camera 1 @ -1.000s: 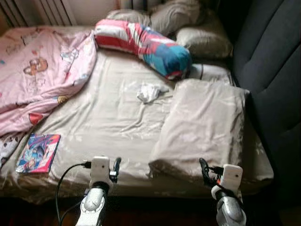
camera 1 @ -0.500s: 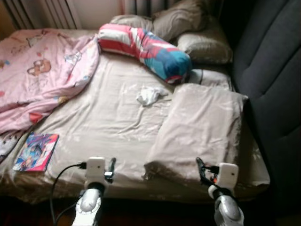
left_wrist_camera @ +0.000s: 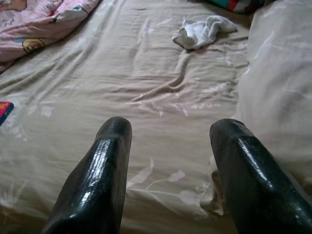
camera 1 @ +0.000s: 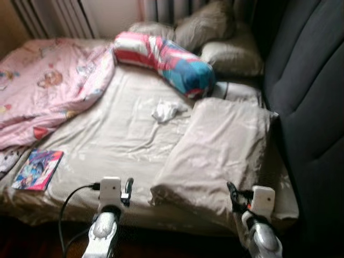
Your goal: Clean up the room
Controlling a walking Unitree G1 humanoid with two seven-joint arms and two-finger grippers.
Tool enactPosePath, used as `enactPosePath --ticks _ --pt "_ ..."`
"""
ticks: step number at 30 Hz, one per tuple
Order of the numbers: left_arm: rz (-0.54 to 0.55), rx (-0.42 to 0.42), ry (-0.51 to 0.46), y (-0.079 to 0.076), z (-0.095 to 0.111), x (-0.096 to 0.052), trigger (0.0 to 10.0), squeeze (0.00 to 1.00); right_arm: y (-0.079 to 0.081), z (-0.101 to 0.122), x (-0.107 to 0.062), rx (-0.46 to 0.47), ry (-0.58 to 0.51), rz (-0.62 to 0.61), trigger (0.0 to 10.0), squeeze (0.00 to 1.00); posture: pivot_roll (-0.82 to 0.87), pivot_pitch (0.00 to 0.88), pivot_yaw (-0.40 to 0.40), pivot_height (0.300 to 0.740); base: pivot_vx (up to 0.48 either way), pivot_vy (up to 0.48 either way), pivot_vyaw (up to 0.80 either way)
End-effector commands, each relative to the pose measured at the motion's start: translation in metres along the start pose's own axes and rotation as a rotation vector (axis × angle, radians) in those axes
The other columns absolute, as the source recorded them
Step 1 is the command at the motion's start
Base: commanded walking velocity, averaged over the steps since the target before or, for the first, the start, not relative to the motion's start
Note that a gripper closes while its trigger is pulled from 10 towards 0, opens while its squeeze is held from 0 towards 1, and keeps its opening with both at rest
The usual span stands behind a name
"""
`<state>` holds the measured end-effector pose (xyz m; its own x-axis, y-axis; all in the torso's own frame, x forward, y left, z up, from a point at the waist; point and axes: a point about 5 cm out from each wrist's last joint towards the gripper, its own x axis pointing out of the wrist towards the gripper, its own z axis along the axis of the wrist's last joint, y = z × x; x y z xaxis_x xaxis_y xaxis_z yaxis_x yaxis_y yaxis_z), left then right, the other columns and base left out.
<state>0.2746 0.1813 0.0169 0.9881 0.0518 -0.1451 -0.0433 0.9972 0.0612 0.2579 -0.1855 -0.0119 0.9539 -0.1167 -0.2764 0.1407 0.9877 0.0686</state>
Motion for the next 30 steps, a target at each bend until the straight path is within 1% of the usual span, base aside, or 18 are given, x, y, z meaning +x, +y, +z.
enactPosePath --ticks 1,11,15,20,30 --pt "0.006 0.000 0.031 0.0041 -0.0060 -0.0028 10.0 0.00 0.0026 -0.0077 -0.0035 0.008 0.036 0.000 10.0 0.00 -0.08 0.129 -0.002 0.740 0.000 0.000 -0.80" --pt "-0.005 -0.008 0.030 0.0033 -0.0039 -0.0008 10.0 0.00 0.0049 -0.0081 -0.0028 0.007 0.043 0.008 10.0 0.00 -0.08 0.139 -0.004 0.740 0.000 0.000 -0.77" --pt "0.001 -0.003 0.029 0.0030 -0.0030 0.0000 10.0 0.00 0.0044 -0.0081 -0.0024 -0.008 0.045 0.008 10.0 0.00 -0.08 0.143 -0.006 0.740 0.000 0.000 0.00" --pt "0.001 0.009 0.032 0.0036 -0.0033 0.0003 10.0 0.00 0.0032 -0.0078 -0.0017 -0.003 0.049 0.003 10.0 0.00 -0.08 0.146 -0.005 0.740 0.000 0.000 0.00" --pt "0.001 0.011 0.032 0.0046 -0.0033 0.0003 10.0 0.00 0.0042 -0.0082 -0.0008 -0.006 0.058 -0.007 10.0 0.00 -0.08 0.150 -0.005 0.740 0.269 0.000 0.00"
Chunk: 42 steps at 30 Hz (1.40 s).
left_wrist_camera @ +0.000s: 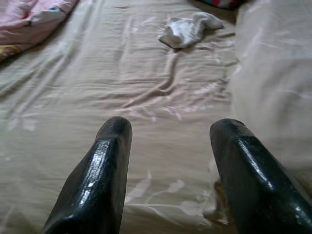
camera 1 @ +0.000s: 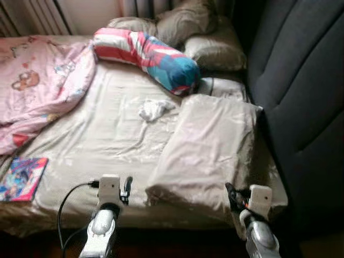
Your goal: Clean up the room
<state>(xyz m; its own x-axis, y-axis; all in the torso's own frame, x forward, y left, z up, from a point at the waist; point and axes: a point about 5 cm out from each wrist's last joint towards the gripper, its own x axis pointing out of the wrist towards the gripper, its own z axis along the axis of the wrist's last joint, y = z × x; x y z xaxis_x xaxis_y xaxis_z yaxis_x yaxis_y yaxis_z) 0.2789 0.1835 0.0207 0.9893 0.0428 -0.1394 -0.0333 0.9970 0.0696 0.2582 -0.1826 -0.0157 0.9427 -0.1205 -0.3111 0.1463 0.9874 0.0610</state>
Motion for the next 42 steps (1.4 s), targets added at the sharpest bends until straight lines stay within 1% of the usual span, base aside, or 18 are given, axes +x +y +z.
enactPosePath --ticks 1,7,10,20,42 --pt "0.009 0.001 0.039 0.0022 -0.0075 -0.0036 10.0 0.00 0.0018 -0.0044 -0.0016 -0.001 0.023 0.001 10.0 0.00 -0.08 0.151 -0.005 0.740 0.285 0.000 0.00" --pt "0.007 0.003 0.041 0.0023 -0.0077 -0.0034 10.0 0.00 0.0027 -0.0044 -0.0011 -0.006 0.026 -0.007 10.0 0.00 -0.08 0.153 -0.003 0.740 0.302 0.000 0.00" --pt "0.006 0.001 0.043 0.0018 -0.0076 -0.0031 10.0 0.00 0.0031 -0.0040 -0.0004 0.002 0.029 -0.012 10.0 0.00 -0.08 0.155 -0.003 0.740 0.000 0.000 0.00" --pt "0.001 0.001 0.048 0.0009 -0.0084 -0.0034 10.0 0.00 0.0044 -0.0051 -0.0002 -0.004 0.042 -0.018 10.0 0.00 -0.08 0.160 -0.001 0.740 0.000 0.000 -0.67" --pt "0.000 -0.007 0.048 0.0005 -0.0082 -0.0032 10.0 0.00 0.0080 -0.0035 0.0004 -0.010 0.032 -0.006 10.0 0.00 -0.08 0.171 -0.004 0.740 0.000 0.000 0.00"
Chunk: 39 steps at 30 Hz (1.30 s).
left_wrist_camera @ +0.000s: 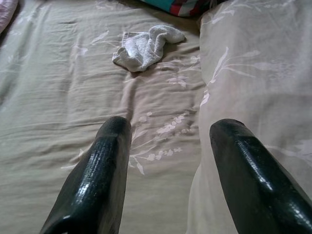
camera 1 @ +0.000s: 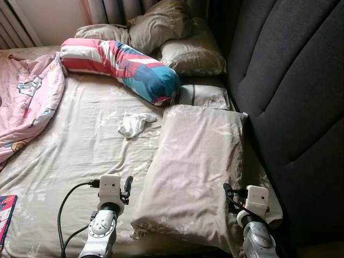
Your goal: Clean up the room
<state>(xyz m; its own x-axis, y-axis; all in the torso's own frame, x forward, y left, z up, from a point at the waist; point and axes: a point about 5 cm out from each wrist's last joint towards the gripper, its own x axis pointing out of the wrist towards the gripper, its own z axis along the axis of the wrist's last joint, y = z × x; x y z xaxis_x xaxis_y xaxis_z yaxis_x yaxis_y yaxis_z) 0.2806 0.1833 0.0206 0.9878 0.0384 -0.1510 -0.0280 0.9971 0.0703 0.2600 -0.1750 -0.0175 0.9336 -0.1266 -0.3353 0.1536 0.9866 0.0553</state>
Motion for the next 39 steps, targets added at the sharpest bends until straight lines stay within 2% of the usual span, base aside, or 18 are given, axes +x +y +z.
enactPosePath --ticks 1,17,30,39 --pt "0.006 -0.009 0.037 0.0006 -0.0085 -0.0048 10.0 0.00 0.0005 -0.0016 -0.0009 -0.007 0.007 0.003 10.0 0.00 -0.08 0.172 -0.004 0.740 0.000 0.000 0.00" --pt "0.007 -0.012 0.041 -0.0003 -0.0094 -0.0049 10.0 0.00 0.0029 -0.0009 -0.0004 -0.016 0.007 0.012 10.0 0.00 -0.08 0.175 -0.006 0.740 0.000 0.000 0.00" --pt "0.006 -0.012 0.041 -0.0005 -0.0089 -0.0044 10.0 0.00 0.0042 -0.0001 -0.0001 -0.018 0.005 0.017 10.0 0.00 -0.08 0.177 -0.006 0.740 -0.281 0.000 0.00" --pt "0.007 -0.006 0.051 -0.0003 -0.0099 -0.0041 10.0 0.00 0.0048 -0.0002 0.0000 -0.018 0.008 0.020 10.0 0.00 -0.08 0.177 -0.006 0.740 0.000 0.000 0.00"
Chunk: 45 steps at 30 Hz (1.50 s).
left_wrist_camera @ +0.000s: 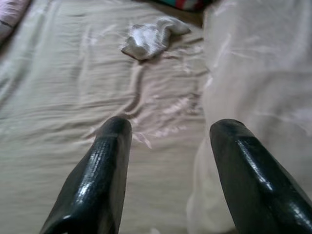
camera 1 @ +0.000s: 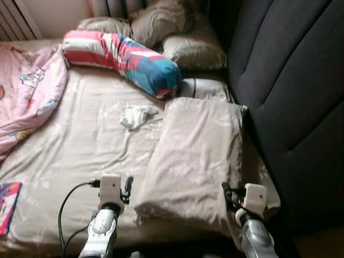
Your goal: Clean up the room
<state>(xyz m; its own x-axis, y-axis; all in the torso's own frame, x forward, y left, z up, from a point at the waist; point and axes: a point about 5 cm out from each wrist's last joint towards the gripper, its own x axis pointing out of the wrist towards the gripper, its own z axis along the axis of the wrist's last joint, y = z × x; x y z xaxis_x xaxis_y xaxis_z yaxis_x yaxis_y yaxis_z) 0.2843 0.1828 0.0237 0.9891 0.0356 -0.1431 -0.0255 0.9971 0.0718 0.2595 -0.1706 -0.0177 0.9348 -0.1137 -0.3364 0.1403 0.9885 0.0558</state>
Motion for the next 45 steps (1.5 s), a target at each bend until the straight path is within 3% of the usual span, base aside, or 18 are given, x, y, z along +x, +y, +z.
enactPosePath --ticks 1,35,45 --pt "0.008 -0.009 0.060 0.000 -0.013 -0.007 10.0 0.00 0.001 0.001 0.001 -0.014 0.006 0.008 10.0 0.00 -0.08 0.177 -0.006 0.740 0.000 0.000 0.00" --pt "-0.005 -0.003 0.052 -0.003 -0.012 -0.006 10.0 0.00 0.008 -0.003 0.000 -0.010 0.035 0.073 10.0 0.00 -0.08 0.178 -0.006 0.740 0.000 0.000 0.00" --pt "-0.011 -0.009 0.055 -0.003 -0.012 -0.006 10.0 0.00 0.003 -0.010 -0.001 0.020 0.099 0.054 10.0 0.00 -0.08 0.180 -0.004 0.740 0.000 0.000 0.00"
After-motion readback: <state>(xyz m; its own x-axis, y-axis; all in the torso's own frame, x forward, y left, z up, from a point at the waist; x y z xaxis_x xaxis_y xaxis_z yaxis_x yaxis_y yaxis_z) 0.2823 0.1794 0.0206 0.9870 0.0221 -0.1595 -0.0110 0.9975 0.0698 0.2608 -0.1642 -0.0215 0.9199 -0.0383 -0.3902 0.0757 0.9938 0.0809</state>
